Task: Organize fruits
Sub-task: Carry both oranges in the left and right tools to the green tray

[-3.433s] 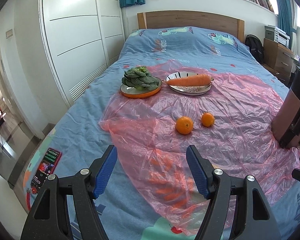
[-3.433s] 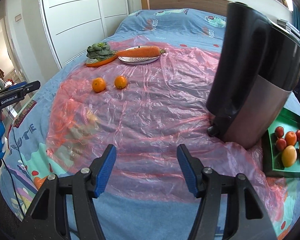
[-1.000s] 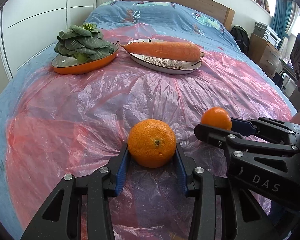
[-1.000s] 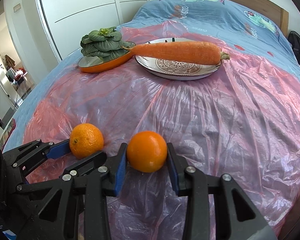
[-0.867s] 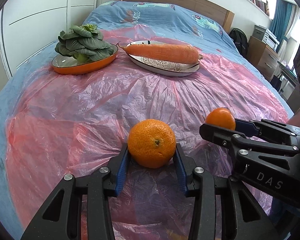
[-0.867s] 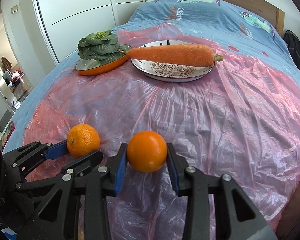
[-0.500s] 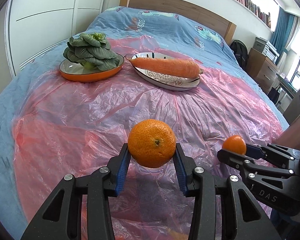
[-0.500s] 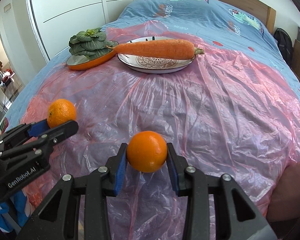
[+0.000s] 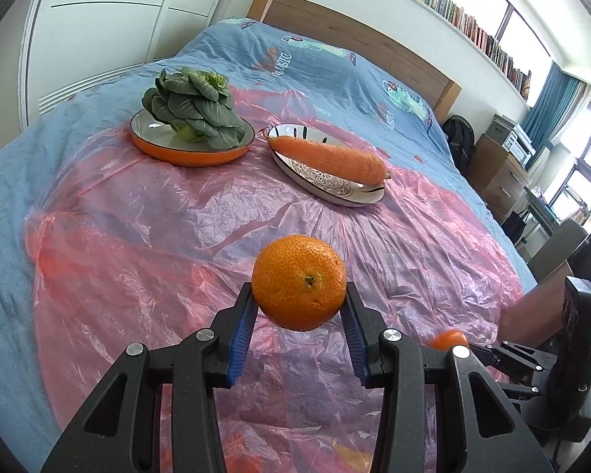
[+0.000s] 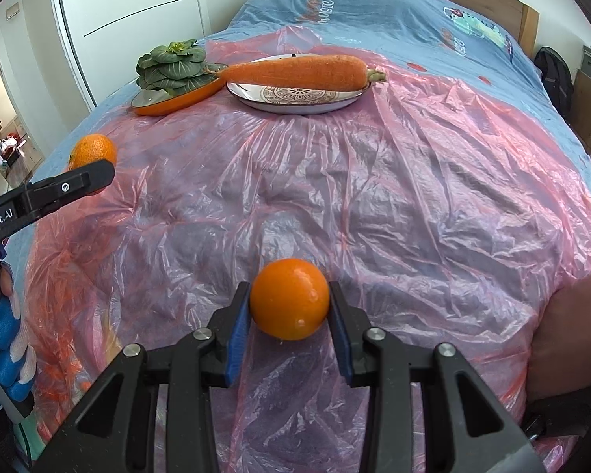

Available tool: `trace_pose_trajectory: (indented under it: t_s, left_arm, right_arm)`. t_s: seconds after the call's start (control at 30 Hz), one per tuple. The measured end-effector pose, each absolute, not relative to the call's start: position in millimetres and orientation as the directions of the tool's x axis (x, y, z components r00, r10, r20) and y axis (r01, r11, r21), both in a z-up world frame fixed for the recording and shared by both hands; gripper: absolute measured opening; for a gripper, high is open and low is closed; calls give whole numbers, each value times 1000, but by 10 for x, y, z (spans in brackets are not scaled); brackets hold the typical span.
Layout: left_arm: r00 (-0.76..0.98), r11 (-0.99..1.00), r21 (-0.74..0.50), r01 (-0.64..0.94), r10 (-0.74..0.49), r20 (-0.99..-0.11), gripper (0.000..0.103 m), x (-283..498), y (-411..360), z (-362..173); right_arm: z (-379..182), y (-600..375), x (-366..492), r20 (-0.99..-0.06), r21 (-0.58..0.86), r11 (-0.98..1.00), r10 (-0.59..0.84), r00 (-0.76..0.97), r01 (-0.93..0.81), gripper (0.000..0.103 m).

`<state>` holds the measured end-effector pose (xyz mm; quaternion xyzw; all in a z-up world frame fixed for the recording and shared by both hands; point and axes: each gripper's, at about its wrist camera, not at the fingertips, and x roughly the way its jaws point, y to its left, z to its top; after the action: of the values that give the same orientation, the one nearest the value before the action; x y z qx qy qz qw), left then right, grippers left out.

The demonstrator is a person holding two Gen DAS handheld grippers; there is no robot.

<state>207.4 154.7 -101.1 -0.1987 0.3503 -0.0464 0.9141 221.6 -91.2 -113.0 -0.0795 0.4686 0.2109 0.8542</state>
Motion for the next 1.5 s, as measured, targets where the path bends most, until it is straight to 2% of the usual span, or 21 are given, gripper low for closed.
trace_pose_trajectory:
  t_s: [0.17, 0.5, 1.03, 1.5]
  left_arm:
    - [759, 893, -448, -34, -269, -593, 37, 2032, 1578, -1003]
    - [762, 933, -359, -35, -208, -613, 37, 1830, 1314, -933]
    - [736, 963, -247, 105, -242, -632, 37, 1125, 655, -767]
    - [671, 949, -212, 234, -315, -671, 37, 554, -137, -638]
  right_arm:
    - [-1097, -974, 2166, -821, 94, 891, 321, 472, -444, 13]
    - [-835, -1166, 1832, -810, 129, 872, 367, 458, -472, 13]
    - [-646, -1898, 935, -856, 137, 930, 284, 431, -342, 14]
    - [-423, -2942, 375, -840, 121, 973, 205, 503, -194, 14]
